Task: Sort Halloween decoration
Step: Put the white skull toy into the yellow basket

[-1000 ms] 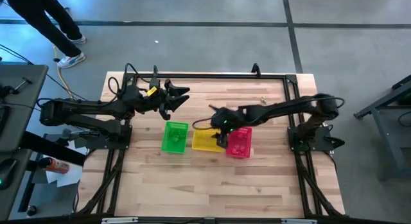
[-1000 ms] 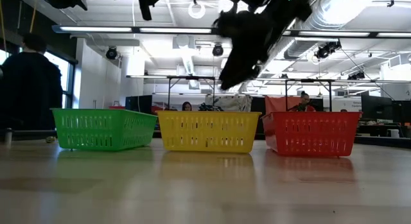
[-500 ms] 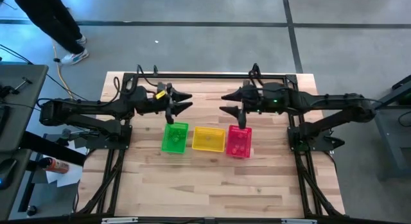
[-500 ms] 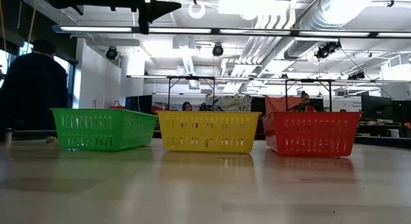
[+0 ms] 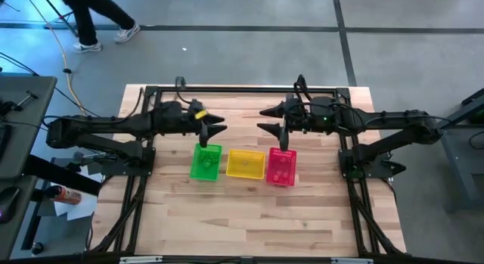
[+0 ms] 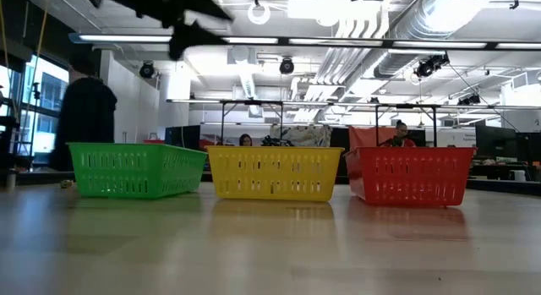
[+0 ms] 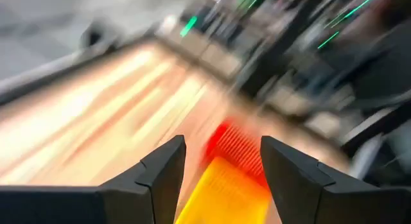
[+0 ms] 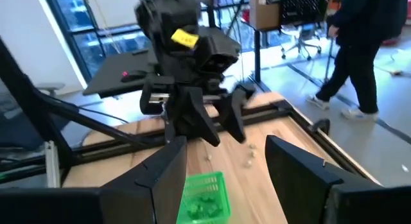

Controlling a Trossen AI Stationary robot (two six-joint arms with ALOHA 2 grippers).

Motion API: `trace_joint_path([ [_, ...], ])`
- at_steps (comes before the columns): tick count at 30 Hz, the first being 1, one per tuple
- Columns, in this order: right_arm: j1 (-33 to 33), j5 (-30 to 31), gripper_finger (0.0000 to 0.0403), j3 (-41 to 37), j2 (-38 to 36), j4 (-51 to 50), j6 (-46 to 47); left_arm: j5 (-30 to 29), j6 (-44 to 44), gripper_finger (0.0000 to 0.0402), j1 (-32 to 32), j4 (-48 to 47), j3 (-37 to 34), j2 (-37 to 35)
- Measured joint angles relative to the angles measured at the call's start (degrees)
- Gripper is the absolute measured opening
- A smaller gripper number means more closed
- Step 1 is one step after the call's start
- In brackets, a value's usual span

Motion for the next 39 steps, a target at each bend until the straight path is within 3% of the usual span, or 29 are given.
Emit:
trace_joint_path([
  [6, -0.34, 1.17, 0.0206, 0.0, 0.02, -3.51, 1.63, -8.25, -4.14, 0.0193, 0.31, -46.08, 11.32, 2.43],
  [12, -0.34, 1.17, 0.0206, 0.0, 0.02, -5.27, 1.57, -7.75, -6.04, 0.0193, 4.06, -67.67, 10.61, 4.14],
  [20, -0.34, 1.29, 0.0206, 0.0, 1.5, -5.48, 1.57, -0.09, 6.37, 0.0193, 8.89, -69.17, 2.18, 8.17],
  [30, -0.32, 1.12, 0.0206, -0.02, 5.38, -5.28, 5.79, -0.82, 17.89, 0.0193, 11.89, -66.71, 0.39, 21.09],
  [39, -0.32, 1.04, 0.0206, 0.0, 5.81, -5.0, 7.76, -0.28, 19.21, 0.0193, 11.98, -61.98, 0.41, 28.63],
])
